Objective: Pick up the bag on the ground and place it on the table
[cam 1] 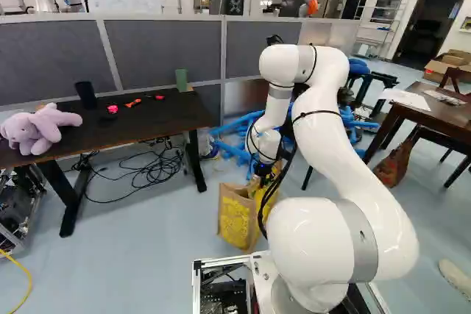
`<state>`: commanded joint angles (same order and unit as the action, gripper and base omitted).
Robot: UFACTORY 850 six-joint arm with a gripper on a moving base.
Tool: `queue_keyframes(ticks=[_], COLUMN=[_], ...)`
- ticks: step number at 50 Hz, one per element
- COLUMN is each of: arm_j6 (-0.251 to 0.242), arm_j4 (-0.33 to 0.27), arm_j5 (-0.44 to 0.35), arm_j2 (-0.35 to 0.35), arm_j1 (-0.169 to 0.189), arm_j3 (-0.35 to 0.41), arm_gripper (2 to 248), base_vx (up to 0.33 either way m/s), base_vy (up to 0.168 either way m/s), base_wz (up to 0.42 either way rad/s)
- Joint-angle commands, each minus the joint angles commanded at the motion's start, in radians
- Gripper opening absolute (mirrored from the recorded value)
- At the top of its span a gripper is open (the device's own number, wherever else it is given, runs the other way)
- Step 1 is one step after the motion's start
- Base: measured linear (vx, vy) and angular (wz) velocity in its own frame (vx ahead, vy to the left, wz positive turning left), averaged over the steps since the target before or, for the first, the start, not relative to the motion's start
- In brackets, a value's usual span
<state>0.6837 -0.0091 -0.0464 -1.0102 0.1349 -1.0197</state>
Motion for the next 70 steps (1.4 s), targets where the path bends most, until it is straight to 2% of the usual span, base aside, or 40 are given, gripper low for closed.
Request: queue_keyframes(ticks=[29,70], arm_j6=[0.000,0.000], arm_j4=[-0.038,-0.038], arm_j5=[0.000,0.026], arm_j2=[0.137,0.312], arm_j1=[-0.008,-0.009], arm_j3=[0.132,0.236], arm_gripper=[22,22], base_vx=[0.000,0.000], base_vy=[0.000,0.000], base_wz=[0.000,0.000])
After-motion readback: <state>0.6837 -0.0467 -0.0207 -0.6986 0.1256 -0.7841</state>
